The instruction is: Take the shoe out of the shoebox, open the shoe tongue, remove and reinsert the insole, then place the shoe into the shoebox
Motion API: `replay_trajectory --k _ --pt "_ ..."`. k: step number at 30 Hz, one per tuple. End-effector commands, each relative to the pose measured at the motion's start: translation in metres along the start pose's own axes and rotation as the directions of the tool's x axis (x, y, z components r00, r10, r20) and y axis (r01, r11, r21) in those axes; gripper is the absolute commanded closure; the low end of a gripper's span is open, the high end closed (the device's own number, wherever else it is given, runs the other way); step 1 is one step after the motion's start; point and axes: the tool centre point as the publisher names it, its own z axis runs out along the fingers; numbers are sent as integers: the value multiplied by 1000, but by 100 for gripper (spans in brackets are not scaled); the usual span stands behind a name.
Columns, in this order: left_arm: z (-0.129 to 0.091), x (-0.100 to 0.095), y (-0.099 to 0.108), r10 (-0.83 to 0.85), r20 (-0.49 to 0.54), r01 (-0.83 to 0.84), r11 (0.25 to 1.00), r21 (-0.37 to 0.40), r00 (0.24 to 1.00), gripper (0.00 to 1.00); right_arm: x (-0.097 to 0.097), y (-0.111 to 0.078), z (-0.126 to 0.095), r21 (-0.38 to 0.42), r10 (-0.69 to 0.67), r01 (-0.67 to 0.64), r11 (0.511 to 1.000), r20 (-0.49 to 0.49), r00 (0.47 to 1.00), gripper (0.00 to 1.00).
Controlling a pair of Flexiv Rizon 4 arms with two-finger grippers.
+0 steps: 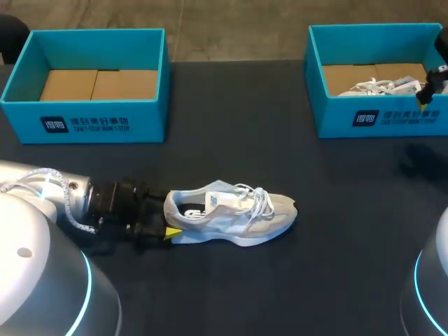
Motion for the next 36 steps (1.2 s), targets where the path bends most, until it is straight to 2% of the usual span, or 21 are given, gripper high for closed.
replay_trajectory --k 1,7,8,9,12,17,19,21,25,29,36 --pt "-1 0 0 0 -1 0 1000 -1 1000 100 0 1 0 1 -1 1 1000 -1 1000 0" --pt "-1 0 0 0 -1 0 1000 -1 1000 100 0 1 0 1 -1 1 1000 -1 1000 0" --pt "-1 0 0 0 -1 0 1000 -1 1000 100 4 2 4 9 74 -74 997 -14 997 0" --pt "-1 0 0 0 -1 0 1000 -1 1000 100 9 2 8 18 130 -130 991 -10 991 0" --pt "-1 0 0 0 -1 0 1000 -1 1000 100 25 5 17 38 163 -164 986 40 986 0" --pt "-1 0 0 0 -1 0 1000 -1 1000 100 49 3 19 16 234 -234 972 5 972 0" --pt "-1 0 0 0 -1 0 1000 -1 1000 100 59 2 19 -6 247 -248 969 -84 965 0" --pt "-1 0 0 0 -1 0 1000 -1 1000 100 68 0 20 -11 248 -251 968 -125 961 0" --pt "-1 0 0 0 -1 0 1000 -1 1000 100 92 -5 20 0 248 -249 968 -109 963 0" --pt "-1 0 0 0 -1 0 1000 -1 1000 100 118 -13 19 33 245 -244 969 -39 969 0" --pt "-1 0 0 0 -1 0 1000 -1 1000 100 162 -29 28 75 239 -233 970 -77 968 0"
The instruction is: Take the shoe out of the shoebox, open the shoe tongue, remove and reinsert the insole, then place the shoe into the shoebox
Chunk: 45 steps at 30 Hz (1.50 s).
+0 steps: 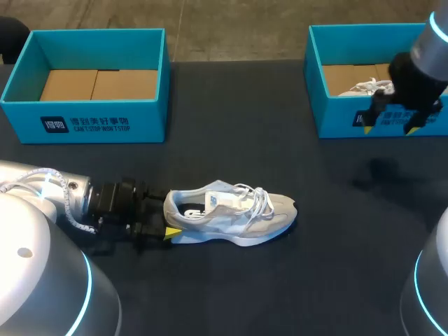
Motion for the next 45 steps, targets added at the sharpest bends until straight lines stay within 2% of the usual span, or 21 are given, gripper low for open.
replay_trajectory --k 1,2,21,22,25,28,35,41,45 --pt "-1 0 0 0 -1 0 1000 -1 1000 100 25 -10 11 17 -16 16 1000 10 1000 0" --pt "-1 0 0 0 -1 0 1000 -1 1000 100 32 -12 12 25 -22 22 999 -1 1000 0" --pt "-1 0 0 0 -1 0 1000 -1 1000 100 32 -12 12 25 -22 22 999 -1 1000 0" --pt "-1 0 0 0 -1 0 1000 -1 1000 100 38 -14 17 17 -25 25 1000 -16 1000 0" --pt "-1 0 0 0 -1 0 1000 -1 1000 100 62 -23 27 30 -21 19 999 48 999 0" --pt "-1 0 0 0 -1 0 1000 -1 1000 100 89 -32 32 6 11 -11 1000 74 997 0" --pt "-1 0 0 0 -1 0 1000 -1 1000 100 141 -52 32 -29 59 -57 998 103 993 0" --pt "-1 0 0 0 -1 0 1000 -1 1000 100 175 -70 29 -8 72 -71 997 84 994 0" --pt "-1 0 0 0 -1 0 1000 -1 1000 100 199 -82 32 38 40 -44 998 83 996 0"
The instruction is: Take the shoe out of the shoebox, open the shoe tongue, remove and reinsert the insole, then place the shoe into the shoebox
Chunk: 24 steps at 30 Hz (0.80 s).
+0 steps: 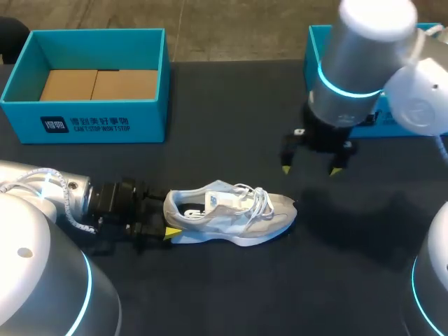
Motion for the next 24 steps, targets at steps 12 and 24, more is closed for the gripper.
replay_trajectory --k 12,24 --pt "-1 0 0 0 0 0 1000 -1 1000 100 31 -7 4 35 -62 62 997 10 998 0" --pt "-1 0 0 0 0 0 1000 -1 1000 100 92 -17 -3 16 26 -29 999 178 984 0"
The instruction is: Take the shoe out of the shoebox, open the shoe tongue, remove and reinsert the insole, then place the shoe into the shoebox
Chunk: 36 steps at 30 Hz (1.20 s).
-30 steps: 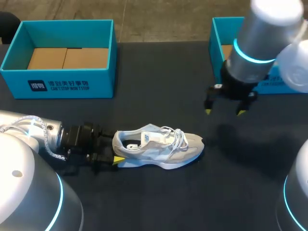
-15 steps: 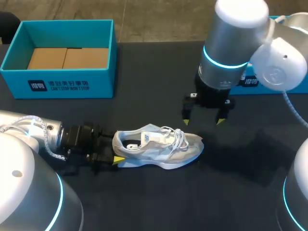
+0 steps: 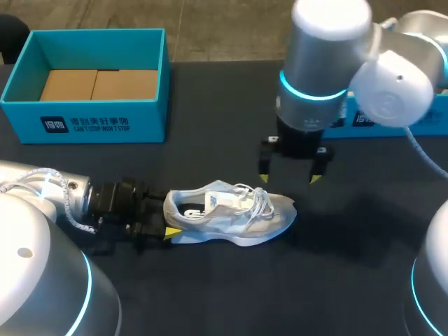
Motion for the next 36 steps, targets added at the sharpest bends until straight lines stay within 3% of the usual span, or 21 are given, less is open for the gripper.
replay_trajectory --k 1,6,16,27,36 --pt "-1 0 0 0 -1 0 1000 -1 1000 100 54 -4 -3 -13 0 1 1000 113 994 0" --pt "-1 0 0 0 -1 0 1000 -1 1000 100 78 -15 -4 -25 -2 5 1000 112 994 0" --pt "-1 0 0 0 -1 0 1000 -1 1000 100 118 -35 10 -25 15 -10 1000 234 972 0" --pt "-1 0 0 0 -1 0 1000 -1 1000 100 137 -44 42 -19 50 -46 999 306 951 0" --pt "-1 0 0 0 -1 0 1000 -1 1000 100 150 -42 53 -28 52 -45 999 349 936 0"
